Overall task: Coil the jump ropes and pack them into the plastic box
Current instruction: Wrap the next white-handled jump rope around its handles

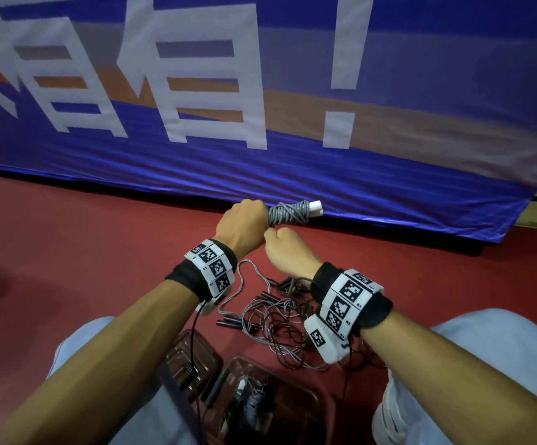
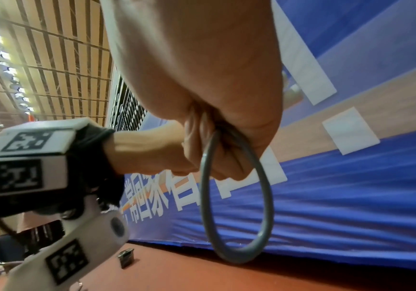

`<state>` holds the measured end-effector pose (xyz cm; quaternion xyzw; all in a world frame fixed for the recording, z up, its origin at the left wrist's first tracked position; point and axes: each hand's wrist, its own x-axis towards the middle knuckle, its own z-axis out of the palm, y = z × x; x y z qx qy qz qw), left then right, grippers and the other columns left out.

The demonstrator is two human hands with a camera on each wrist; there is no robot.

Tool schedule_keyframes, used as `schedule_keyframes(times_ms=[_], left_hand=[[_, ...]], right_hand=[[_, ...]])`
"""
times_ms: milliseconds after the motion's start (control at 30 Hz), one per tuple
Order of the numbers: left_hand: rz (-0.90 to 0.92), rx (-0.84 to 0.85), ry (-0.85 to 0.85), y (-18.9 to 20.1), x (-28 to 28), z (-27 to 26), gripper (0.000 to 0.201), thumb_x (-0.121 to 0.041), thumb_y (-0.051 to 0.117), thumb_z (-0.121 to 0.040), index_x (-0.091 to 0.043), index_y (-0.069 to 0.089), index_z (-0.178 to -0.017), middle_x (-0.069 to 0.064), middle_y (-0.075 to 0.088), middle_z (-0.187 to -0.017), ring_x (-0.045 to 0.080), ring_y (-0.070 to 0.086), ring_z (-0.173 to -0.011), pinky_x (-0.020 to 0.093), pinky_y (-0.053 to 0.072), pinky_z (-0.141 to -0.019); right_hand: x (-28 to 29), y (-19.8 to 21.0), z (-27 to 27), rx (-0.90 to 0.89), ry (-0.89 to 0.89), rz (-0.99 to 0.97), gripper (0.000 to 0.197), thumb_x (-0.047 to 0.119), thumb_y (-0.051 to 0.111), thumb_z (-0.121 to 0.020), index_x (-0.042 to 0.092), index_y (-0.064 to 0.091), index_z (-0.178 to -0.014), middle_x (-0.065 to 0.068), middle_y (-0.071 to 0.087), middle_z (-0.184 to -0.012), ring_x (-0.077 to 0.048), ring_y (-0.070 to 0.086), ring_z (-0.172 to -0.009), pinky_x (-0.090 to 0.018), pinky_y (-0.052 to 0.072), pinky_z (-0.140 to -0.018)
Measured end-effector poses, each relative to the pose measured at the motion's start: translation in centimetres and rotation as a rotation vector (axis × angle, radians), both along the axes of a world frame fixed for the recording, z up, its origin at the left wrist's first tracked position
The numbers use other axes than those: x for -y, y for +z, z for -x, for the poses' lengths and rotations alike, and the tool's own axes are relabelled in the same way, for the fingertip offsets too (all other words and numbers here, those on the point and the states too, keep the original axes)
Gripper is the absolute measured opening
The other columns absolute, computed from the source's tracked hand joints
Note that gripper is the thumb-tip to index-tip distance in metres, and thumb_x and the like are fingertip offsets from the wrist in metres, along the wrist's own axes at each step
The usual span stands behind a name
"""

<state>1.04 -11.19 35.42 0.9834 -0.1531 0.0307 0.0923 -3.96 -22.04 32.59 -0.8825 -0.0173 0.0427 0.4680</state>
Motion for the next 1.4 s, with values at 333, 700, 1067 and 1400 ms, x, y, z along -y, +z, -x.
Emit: schedule_keyframes(times_ms=[333, 700, 1067, 1400], left_hand=[[-0.145, 0.015, -0.055, -2.2, 0.5, 0.0, 0.019, -0.02, 0.062, -0.087, -0.004, 0.062, -0.098, 0.018, 0.066, -0.102, 0.042, 0.065, -0.096, 0.038, 0.041, -0.067], [-0.364, -0.049, -0.281, -3.2, 1.0, 0.2, 0.018, -0.023, 0.056, -0.091, -0.008, 0.064, -0.094, 0.014, 0.069, -0.097, 0.037, 0.068, -0.089, 0.036, 0.045, -0.063], [-0.402, 0.223, -0.583, 0.9, 1.7, 2.3, 0.006, -0.012, 0.064, -0.081, -0.01, 0.058, -0.079, 0.013, 0.06, -0.065, 0.035, 0.054, -0.056, 0.034, 0.03, -0.055], [-0.129, 0.361, -0.641, 1.3, -0.1, 2.4, 0.02, -0.029, 0.05, -0.078, -0.015, 0.063, -0.07, 0.001, 0.051, -0.047, 0.03, 0.044, -0.038, 0.026, 0.021, -0.043]], right_hand=[[3.2, 0.6, 0.2, 0.052, 0.137, 0.312, 0.043, 0.027, 0.053, -0.103, -0.011, 0.069, -0.092, -0.018, 0.057, -0.065, -0.025, 0.042, -0.051, -0.032, 0.032, -0.049], [6.9, 4.3, 0.6, 0.389, 0.089, 0.666, 0.042, 0.067, 0.076, -0.075, 0.026, 0.072, -0.075, 0.008, 0.073, -0.08, -0.019, 0.067, -0.08, -0.032, 0.047, -0.067], [10.6, 7.0, 0.0, 0.026, 0.295, -0.125, 0.028, 0.027, 0.079, -0.089, 0.003, 0.066, -0.097, -0.002, 0.041, -0.053, -0.011, 0.028, -0.045, -0.021, 0.029, -0.048], [12.5, 6.8, 0.4, -0.321, 0.772, -0.763, 0.057, 0.024, 0.084, -0.082, 0.0, 0.056, -0.124, -0.019, 0.071, -0.112, -0.016, 0.058, -0.083, -0.022, 0.049, -0.067]])
